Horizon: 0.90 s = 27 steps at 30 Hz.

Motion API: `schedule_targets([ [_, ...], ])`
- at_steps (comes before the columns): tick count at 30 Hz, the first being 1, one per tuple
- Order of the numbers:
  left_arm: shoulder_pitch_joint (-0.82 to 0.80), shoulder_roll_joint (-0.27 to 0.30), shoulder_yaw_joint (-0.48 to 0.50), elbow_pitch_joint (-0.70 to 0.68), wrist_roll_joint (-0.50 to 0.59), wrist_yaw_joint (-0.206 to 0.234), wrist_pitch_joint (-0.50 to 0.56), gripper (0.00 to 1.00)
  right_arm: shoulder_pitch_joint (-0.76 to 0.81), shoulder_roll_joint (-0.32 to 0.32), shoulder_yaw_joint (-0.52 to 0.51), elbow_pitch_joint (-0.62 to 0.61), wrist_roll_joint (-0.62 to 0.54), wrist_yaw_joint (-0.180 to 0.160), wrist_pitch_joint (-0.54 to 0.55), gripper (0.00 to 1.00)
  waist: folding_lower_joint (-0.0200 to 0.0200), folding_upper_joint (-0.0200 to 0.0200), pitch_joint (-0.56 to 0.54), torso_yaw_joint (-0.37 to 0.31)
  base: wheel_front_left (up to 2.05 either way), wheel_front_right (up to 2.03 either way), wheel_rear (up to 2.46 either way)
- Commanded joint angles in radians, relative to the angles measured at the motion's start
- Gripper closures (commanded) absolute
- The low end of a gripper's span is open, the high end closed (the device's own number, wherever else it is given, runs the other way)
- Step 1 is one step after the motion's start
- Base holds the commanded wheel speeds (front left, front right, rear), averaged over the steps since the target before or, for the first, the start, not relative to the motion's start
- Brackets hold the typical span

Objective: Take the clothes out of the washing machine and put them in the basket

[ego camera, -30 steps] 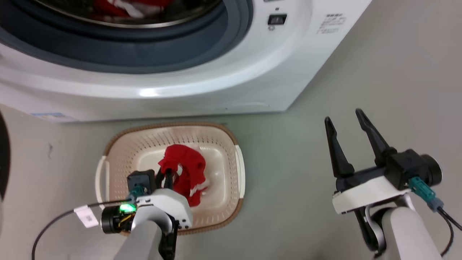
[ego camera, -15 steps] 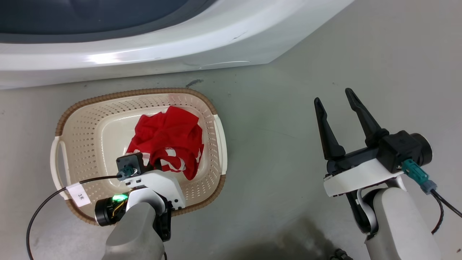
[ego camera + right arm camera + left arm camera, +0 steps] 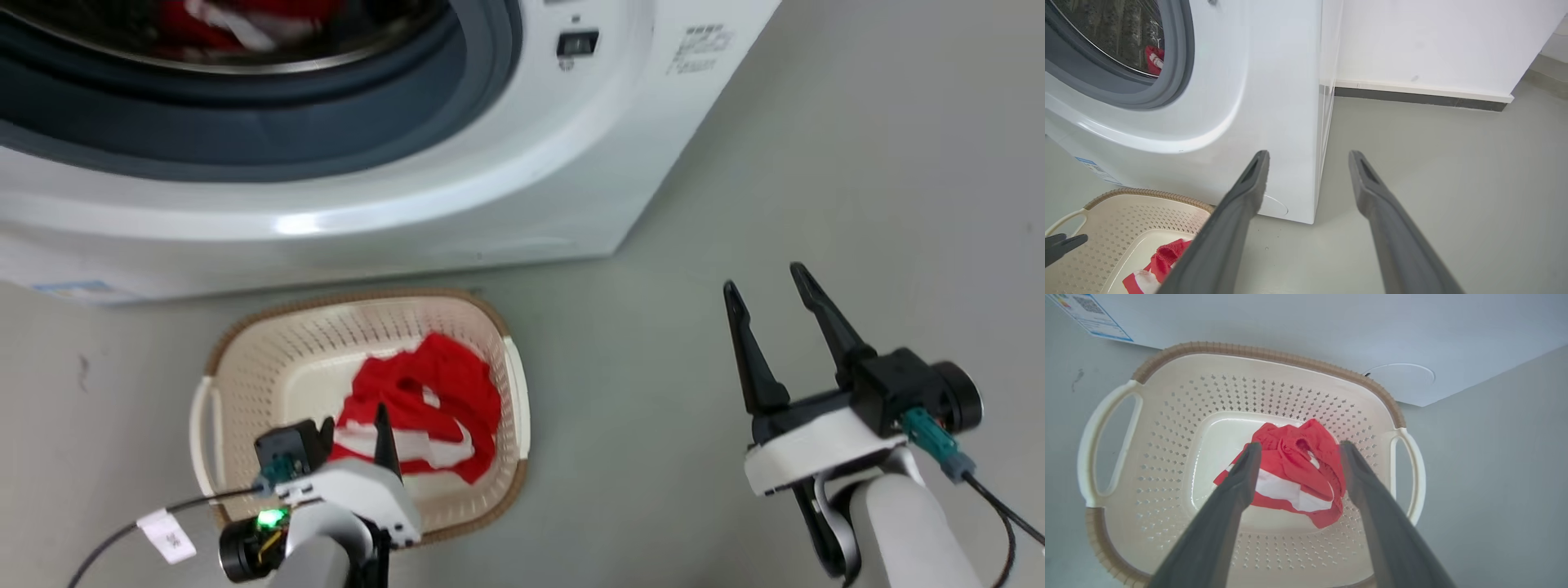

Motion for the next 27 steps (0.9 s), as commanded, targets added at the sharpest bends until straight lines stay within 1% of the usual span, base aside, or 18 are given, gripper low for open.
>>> schedule_targets([
  [1,0.035,-0.002,-0.008,-0.028,0.008,-0.003,-0.003,0.00,0.025,0.000,-0.007,-0.008,-0.006,-0.001,-0.002,0.00,-0.0001,0.0000,-0.117,0.036,0.00,0.00,0.00],
  [4,0.097,-0.001,-0.018,-0.123,0.023,0.002,-0.003,0.00,0.059,0.000,-0.023,-0.030,-0.017,-0.001,0.008,0.00,-0.0001,0.0000,-0.173,0.052,0.00,0.00,0.00],
  [5,0.148,-0.002,-0.032,-0.214,0.048,0.009,-0.003,0.00,0.087,0.000,-0.043,-0.053,-0.026,-0.001,0.024,0.00,-0.0001,0.0000,-0.218,0.067,0.00,0.00,0.00],
  [6,0.162,-0.001,-0.034,-0.245,0.058,0.012,-0.003,0.00,0.096,0.000,-0.050,-0.063,-0.026,-0.001,0.029,0.00,-0.0001,0.0000,-0.231,0.071,0.00,0.00,0.00],
  [10,0.201,-0.001,-0.045,-0.349,0.099,0.023,-0.003,0.00,0.131,0.000,-0.075,-0.102,-0.032,-0.001,0.050,0.00,-0.0001,0.0000,-0.275,0.087,0.00,0.00,0.00],
  [17,0.230,-0.001,-0.035,-0.508,0.157,0.041,-0.003,0.00,0.176,0.000,-0.095,-0.158,-0.037,-0.001,0.082,0.00,-0.0001,0.0000,-0.338,0.100,0.00,0.00,0.00],
  [23,0.205,-0.001,-0.030,-0.567,0.200,0.043,-0.003,0.00,0.193,0.000,-0.101,-0.192,-0.036,-0.001,0.100,0.00,-0.0001,0.0000,-0.345,0.104,0.00,0.00,0.00],
  [27,0.139,-0.001,-0.019,-0.552,0.241,0.044,-0.003,0.00,0.188,0.000,-0.092,-0.222,-0.038,-0.001,0.111,0.00,-0.0001,0.0000,-0.315,0.099,0.00,0.00,0.00],
])
